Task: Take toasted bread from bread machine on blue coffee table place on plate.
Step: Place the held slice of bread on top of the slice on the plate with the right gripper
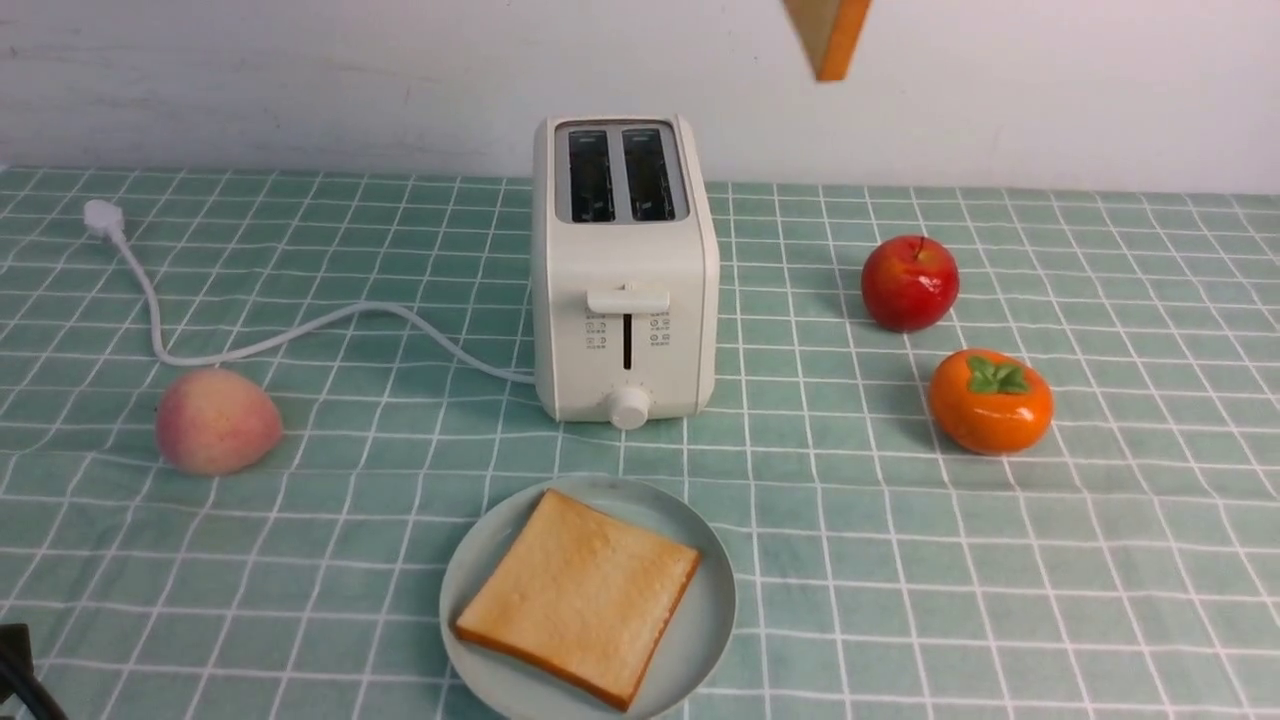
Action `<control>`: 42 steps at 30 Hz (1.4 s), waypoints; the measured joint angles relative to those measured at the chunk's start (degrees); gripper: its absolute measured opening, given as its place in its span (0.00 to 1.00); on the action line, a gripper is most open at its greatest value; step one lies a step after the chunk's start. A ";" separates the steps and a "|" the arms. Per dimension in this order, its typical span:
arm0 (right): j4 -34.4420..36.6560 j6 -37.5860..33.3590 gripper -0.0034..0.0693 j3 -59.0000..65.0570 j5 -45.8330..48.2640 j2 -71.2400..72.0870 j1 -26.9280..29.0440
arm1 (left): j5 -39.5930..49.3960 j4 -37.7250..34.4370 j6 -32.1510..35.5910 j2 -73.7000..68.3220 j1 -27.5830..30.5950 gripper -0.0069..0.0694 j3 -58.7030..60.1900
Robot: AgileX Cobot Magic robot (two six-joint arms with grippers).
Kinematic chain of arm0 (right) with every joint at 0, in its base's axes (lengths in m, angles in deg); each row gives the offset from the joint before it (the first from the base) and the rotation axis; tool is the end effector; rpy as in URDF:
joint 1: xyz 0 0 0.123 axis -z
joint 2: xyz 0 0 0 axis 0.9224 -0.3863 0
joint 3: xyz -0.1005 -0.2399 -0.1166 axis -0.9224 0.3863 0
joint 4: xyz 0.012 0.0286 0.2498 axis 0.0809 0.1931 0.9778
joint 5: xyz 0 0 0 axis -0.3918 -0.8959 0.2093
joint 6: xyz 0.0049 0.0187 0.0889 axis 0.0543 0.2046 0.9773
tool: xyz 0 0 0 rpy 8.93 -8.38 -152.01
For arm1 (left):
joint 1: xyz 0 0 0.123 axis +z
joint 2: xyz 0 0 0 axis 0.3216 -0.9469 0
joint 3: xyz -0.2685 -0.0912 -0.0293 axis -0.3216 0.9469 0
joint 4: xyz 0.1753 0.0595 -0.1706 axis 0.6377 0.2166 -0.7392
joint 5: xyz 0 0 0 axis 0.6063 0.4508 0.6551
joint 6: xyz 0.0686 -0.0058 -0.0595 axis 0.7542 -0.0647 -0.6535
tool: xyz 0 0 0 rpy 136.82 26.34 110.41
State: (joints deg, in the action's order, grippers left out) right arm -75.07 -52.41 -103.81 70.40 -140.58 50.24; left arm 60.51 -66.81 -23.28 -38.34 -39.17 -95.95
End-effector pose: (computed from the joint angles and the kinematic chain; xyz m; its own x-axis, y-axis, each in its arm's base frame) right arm 0.3549 0.1307 0.5149 -0.5163 -0.0860 -0.8520 -0.4400 0.8802 0.1778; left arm 0.0779 -0.0179 0.2929 -0.5555 -0.1877 -0.8101 0.0527 0.9643 -0.2595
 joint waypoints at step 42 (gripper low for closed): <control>50.54 -29.17 0.17 55.07 -3.34 -4.39 -3.78 | 0.07 1.64 -0.01 0.00 0.00 0.07 0.06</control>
State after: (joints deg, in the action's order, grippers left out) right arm -24.53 -81.58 -48.74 67.06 -144.97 46.46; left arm 60.58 -65.17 -23.29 -38.34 -39.17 -95.89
